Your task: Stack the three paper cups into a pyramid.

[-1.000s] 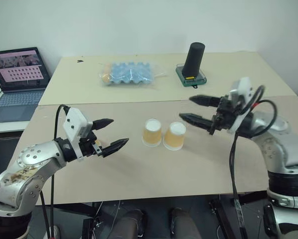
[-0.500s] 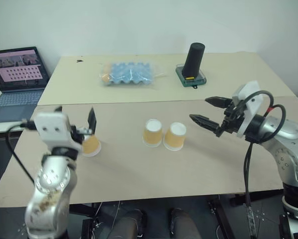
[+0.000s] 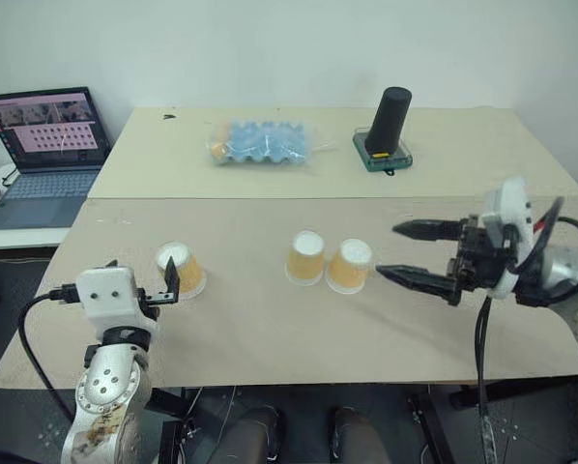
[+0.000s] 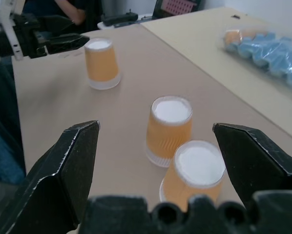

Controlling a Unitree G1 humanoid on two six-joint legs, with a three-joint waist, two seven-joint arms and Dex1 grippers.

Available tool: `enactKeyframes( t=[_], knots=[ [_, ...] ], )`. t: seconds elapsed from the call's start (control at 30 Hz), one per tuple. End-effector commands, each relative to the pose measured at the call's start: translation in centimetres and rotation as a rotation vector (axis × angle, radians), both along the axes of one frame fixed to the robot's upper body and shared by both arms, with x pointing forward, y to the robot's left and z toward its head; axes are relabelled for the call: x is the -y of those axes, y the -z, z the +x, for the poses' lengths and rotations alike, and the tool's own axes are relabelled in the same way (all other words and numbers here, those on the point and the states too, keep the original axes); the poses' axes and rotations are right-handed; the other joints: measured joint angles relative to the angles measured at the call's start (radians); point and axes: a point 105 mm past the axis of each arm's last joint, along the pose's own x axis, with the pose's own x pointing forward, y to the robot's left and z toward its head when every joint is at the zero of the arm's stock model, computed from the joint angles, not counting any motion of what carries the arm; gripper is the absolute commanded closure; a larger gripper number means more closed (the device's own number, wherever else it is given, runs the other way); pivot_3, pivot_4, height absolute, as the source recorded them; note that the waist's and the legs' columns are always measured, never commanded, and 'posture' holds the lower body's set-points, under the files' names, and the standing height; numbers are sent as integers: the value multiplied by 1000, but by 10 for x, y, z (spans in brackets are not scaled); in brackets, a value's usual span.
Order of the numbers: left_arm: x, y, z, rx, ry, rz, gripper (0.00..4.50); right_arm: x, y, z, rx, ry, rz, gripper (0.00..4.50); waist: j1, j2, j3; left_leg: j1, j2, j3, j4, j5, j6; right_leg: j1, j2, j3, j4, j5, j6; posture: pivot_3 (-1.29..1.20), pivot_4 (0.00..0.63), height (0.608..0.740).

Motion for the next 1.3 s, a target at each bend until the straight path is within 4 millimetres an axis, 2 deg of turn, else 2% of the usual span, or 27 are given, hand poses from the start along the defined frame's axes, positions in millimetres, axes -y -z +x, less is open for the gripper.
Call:
enactKeyframes(
  t=[0.03,0.23,0.47,0.67,0.87,1.3],
  knots=[
    [-9,-12,4,59,-9,12,0,6,-1,1,18,-16,-35,170,-3,0,0,0,0,0,0,0,0,0,-1,0,0,0,0,0,150,740],
    [-4,-6,12,43,45,-7,0,9,7,2,6,-32,-60,170,-2,0,0,-1,1,0,0,0,0,-1,-2,0,0,0,0,0,150,740],
    [12,-14,18,83,151,24,0,10,8,3,16,-18,-59,170,-1,0,0,0,0,0,0,0,0,0,-3,0,0,0,0,0,150,740],
    [15,-18,20,102,174,38,0,15,14,5,7,12,-69,170,-1,0,0,-1,0,0,0,0,0,-1,-4,0,0,0,0,0,150,740],
    [14,-24,22,122,171,37,0,14,13,5,10,18,-69,170,-2,0,0,0,0,0,0,0,0,0,-4,0,0,0,0,0,150,740],
    [-1,-10,21,58,131,47,0,9,10,4,11,6,-51,170,-1,0,0,-1,0,0,0,0,0,-1,-3,0,0,0,0,0,150,740]
  ],
)
